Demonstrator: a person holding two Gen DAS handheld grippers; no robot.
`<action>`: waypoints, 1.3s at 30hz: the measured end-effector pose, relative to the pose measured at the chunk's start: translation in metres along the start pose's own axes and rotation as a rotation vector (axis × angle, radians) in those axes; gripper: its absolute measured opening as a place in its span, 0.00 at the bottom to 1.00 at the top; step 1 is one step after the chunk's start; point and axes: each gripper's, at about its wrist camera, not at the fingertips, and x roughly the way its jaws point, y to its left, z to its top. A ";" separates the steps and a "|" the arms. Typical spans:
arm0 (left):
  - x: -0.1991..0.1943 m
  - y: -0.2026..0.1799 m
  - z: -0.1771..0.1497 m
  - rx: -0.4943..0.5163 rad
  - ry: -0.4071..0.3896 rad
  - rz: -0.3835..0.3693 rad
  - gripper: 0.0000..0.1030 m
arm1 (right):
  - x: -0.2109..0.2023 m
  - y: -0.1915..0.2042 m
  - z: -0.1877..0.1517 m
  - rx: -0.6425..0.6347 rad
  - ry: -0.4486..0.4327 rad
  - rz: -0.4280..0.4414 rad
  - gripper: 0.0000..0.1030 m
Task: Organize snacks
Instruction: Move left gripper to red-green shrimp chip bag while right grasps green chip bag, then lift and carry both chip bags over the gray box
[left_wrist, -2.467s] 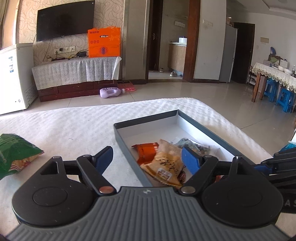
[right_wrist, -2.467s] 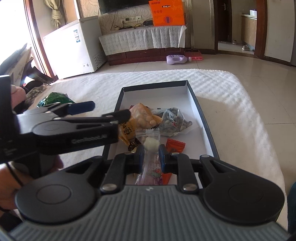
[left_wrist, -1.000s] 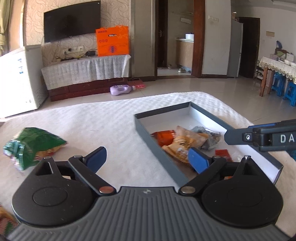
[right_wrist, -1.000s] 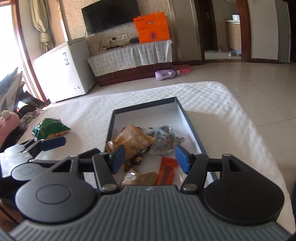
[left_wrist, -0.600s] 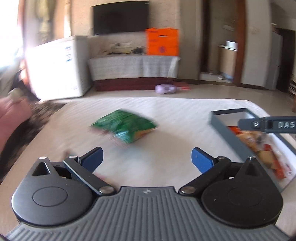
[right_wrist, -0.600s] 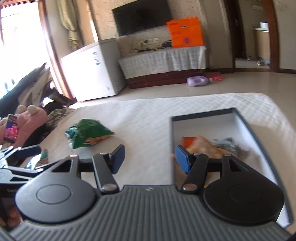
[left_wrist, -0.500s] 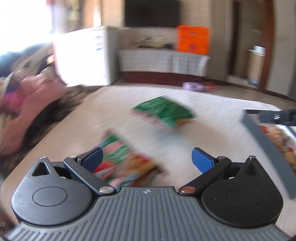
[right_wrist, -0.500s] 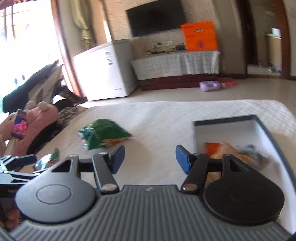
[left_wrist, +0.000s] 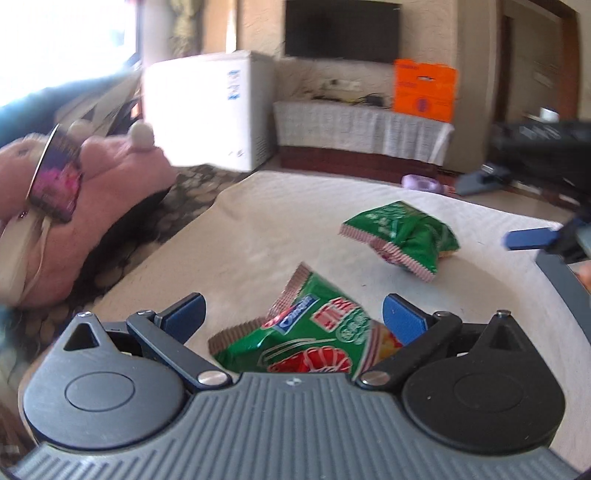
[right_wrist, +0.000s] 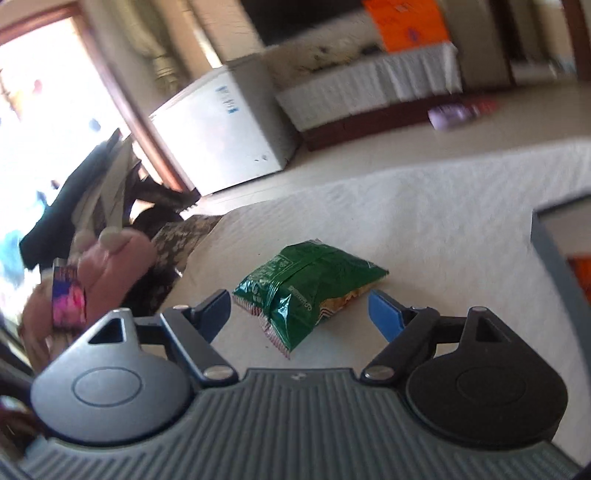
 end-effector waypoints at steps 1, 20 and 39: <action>-0.001 -0.003 0.001 0.047 -0.013 -0.030 1.00 | 0.007 -0.006 0.003 0.090 0.022 -0.009 0.81; 0.068 0.019 -0.011 0.285 0.099 -0.490 1.00 | 0.120 0.037 -0.015 0.243 0.192 -0.261 0.86; 0.046 -0.003 -0.028 0.121 0.038 -0.297 0.81 | 0.034 0.013 -0.025 -0.315 0.141 -0.219 0.60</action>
